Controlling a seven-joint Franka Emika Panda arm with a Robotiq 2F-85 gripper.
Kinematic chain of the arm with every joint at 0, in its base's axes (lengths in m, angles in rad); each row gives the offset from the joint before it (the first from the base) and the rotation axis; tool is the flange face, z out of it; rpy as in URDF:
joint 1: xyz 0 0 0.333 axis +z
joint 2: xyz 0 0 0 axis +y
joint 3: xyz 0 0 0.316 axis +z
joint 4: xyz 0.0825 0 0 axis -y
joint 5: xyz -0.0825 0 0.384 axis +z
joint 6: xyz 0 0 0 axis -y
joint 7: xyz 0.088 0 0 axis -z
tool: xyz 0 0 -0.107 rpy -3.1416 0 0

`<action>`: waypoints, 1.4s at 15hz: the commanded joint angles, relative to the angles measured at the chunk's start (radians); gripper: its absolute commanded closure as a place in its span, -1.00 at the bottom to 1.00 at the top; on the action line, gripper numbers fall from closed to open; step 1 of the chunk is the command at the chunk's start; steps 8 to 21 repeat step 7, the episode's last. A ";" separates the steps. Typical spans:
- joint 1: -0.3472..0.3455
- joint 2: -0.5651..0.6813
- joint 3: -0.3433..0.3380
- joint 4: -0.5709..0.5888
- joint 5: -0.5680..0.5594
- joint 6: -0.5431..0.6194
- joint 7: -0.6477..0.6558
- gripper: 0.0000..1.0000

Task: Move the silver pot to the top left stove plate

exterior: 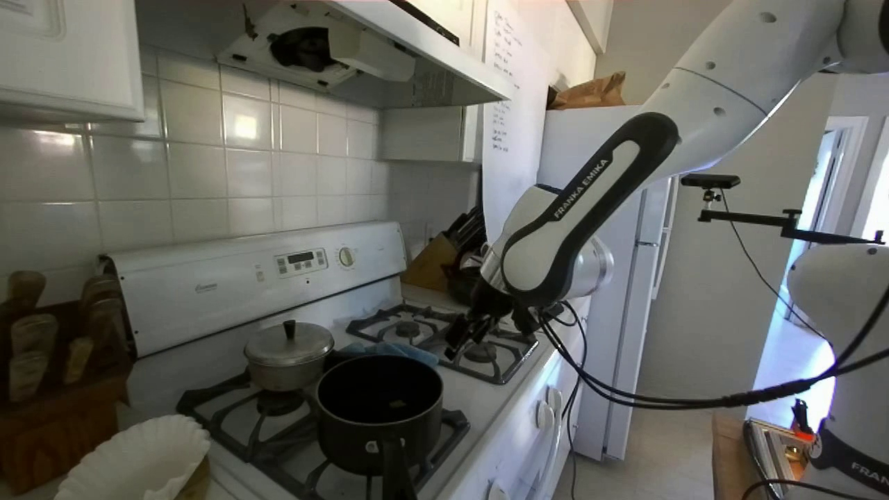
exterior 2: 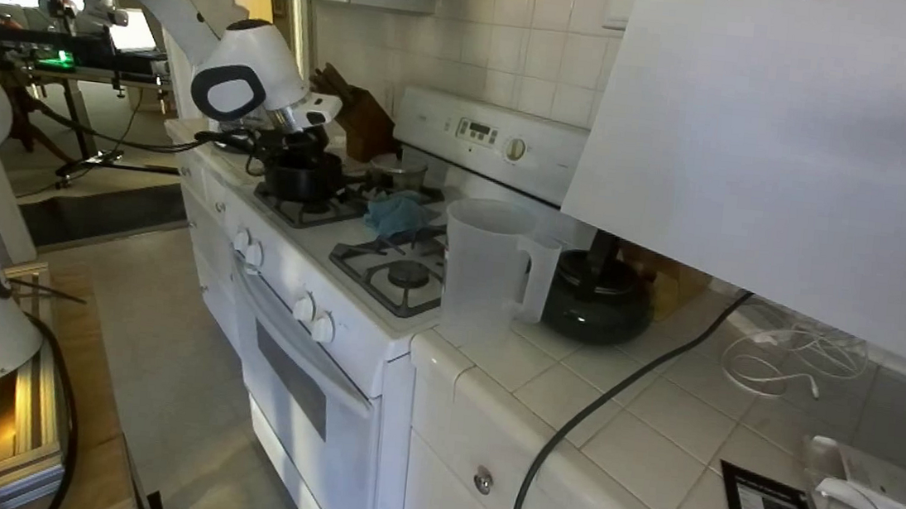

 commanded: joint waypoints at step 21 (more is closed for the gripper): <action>0.507 -0.044 -0.388 -0.093 -0.169 -0.203 0.291 -1.00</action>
